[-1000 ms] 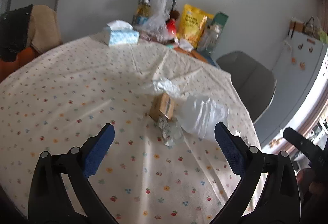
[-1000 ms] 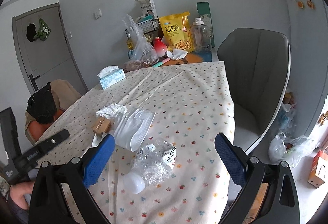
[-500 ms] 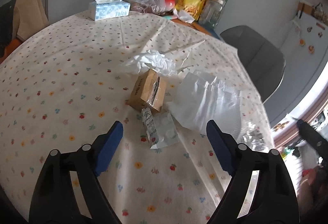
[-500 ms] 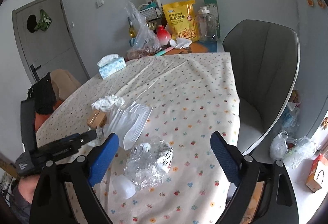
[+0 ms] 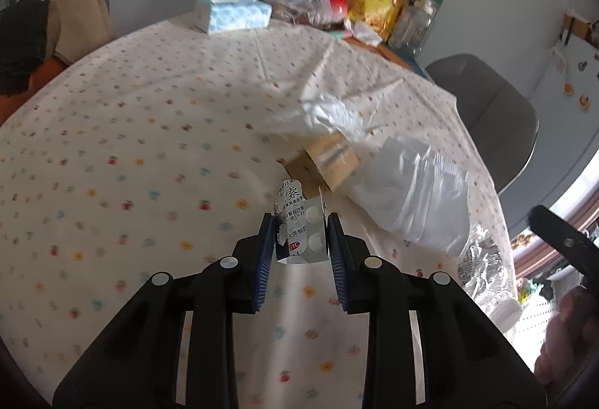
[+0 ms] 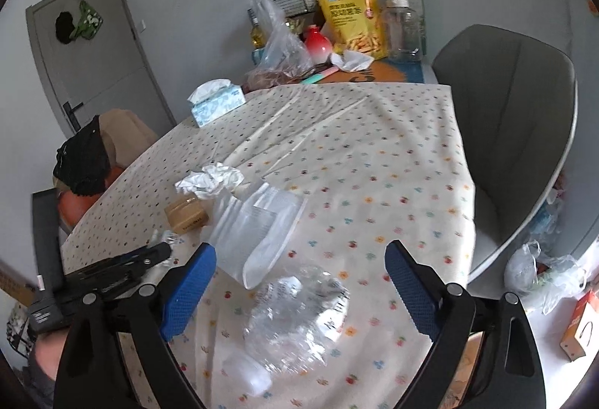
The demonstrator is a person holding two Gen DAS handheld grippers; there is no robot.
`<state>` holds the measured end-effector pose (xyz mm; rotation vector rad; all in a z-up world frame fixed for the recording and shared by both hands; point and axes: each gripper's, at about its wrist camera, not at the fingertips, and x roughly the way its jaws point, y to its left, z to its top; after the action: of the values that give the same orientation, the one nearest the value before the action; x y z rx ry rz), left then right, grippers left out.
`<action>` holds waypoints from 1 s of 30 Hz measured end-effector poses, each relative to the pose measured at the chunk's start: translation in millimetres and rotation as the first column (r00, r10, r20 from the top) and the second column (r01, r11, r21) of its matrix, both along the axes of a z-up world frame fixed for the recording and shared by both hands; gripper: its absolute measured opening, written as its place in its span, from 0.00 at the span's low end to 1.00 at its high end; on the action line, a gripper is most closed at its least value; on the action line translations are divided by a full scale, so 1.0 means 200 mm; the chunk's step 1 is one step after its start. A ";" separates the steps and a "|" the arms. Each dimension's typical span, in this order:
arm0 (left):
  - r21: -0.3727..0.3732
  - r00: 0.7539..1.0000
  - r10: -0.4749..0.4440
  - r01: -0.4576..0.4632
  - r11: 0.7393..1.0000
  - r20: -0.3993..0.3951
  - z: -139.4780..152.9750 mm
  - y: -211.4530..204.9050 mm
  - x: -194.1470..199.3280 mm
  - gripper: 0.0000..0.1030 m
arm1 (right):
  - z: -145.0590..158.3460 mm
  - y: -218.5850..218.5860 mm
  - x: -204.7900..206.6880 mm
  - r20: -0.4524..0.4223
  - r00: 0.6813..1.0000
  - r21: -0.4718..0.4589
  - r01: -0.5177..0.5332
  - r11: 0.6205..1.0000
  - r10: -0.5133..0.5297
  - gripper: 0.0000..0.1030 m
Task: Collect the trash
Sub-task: 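Grasp the small white paper label beside the cardboard box with the left tool, then lower the right tool onto the clear plastic sheet and close it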
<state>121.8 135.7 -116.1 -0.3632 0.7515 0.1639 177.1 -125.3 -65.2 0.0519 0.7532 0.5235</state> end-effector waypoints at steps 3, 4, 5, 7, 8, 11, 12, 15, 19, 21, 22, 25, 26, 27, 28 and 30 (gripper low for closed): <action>0.005 1.000 0.019 -0.019 1.000 0.024 0.04 0.05 -0.06 0.28 | 0.00 0.06 0.02 -0.004 1.000 0.001 -0.017 1.000 0.017 0.87; 0.004 0.999 0.025 -0.025 1.000 0.030 0.05 0.07 -0.07 0.28 | -0.01 0.08 0.03 -0.008 1.000 -0.003 -0.026 1.000 0.026 0.87; 0.003 0.999 0.033 -0.033 0.999 0.037 0.06 0.09 -0.09 0.28 | -0.01 0.10 0.04 -0.011 0.999 -0.006 -0.030 1.000 0.030 0.87; 0.001 0.998 0.045 -0.045 0.999 0.046 0.07 0.11 -0.11 0.28 | -0.02 0.15 0.06 -0.023 0.999 -0.013 -0.045 0.999 0.045 0.87; -0.002 0.997 0.051 -0.051 0.999 0.052 0.08 0.13 -0.12 0.28 | -0.03 0.17 0.06 -0.027 0.998 -0.017 -0.053 0.998 0.052 0.87; -0.007 0.995 0.076 -0.076 0.997 0.063 0.09 0.18 -0.15 0.28 | -0.04 0.24 0.10 -0.048 0.996 -0.038 -0.080 0.996 0.079 0.87; -0.009 0.994 0.081 -0.081 0.997 0.067 0.09 0.19 -0.16 0.28 | -0.05 0.26 0.11 -0.056 0.995 -0.048 -0.087 0.995 0.085 0.87; -0.010 0.993 0.090 -0.090 0.996 0.076 0.10 0.21 -0.18 0.28 | -0.07 0.32 0.14 -0.095 0.990 -0.077 -0.110 0.991 0.103 0.87; -0.017 0.992 0.101 -0.100 0.995 0.082 0.11 0.23 -0.19 0.28 | -0.09 0.36 0.18 -0.139 0.986 -0.093 -0.111 0.990 0.097 0.87; -0.019 0.991 0.103 -0.101 0.995 0.087 0.11 0.23 -0.20 0.28 | -0.10 0.36 0.21 -0.156 0.985 -0.096 -0.091 0.991 0.076 0.84; -0.019 0.991 0.103 -0.102 0.995 0.090 0.12 0.23 -0.21 0.28 | -0.12 0.36 0.23 -0.173 0.983 -0.096 -0.085 0.992 0.067 0.77; -0.024 0.990 0.102 -0.101 0.995 0.098 0.12 0.22 -0.21 0.28 | -0.15 0.36 0.26 -0.229 0.971 -0.079 -0.090 0.993 0.070 0.51; -0.026 0.990 0.100 -0.098 0.995 0.097 0.12 0.22 -0.21 0.28 | -0.16 0.37 0.26 -0.237 0.968 -0.078 -0.100 0.992 0.079 0.33; -0.027 0.990 0.099 -0.097 0.995 0.097 0.11 0.21 -0.21 0.28 | -0.16 0.38 0.25 -0.244 0.965 -0.085 -0.114 0.990 0.090 0.24; -0.028 0.991 0.097 -0.095 0.995 0.097 0.11 0.20 -0.22 0.28 | -0.16 0.38 0.25 -0.246 0.965 -0.090 -0.119 0.989 0.093 0.12; -0.028 0.991 0.090 -0.088 0.996 0.097 0.11 0.19 -0.21 0.28 | -0.15 0.37 0.24 -0.236 0.966 -0.078 -0.127 0.989 0.105 0.04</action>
<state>80.1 173.0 -93.8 -0.4246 0.6411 0.2202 224.2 -51.6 -94.5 -0.0185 1.0129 0.5999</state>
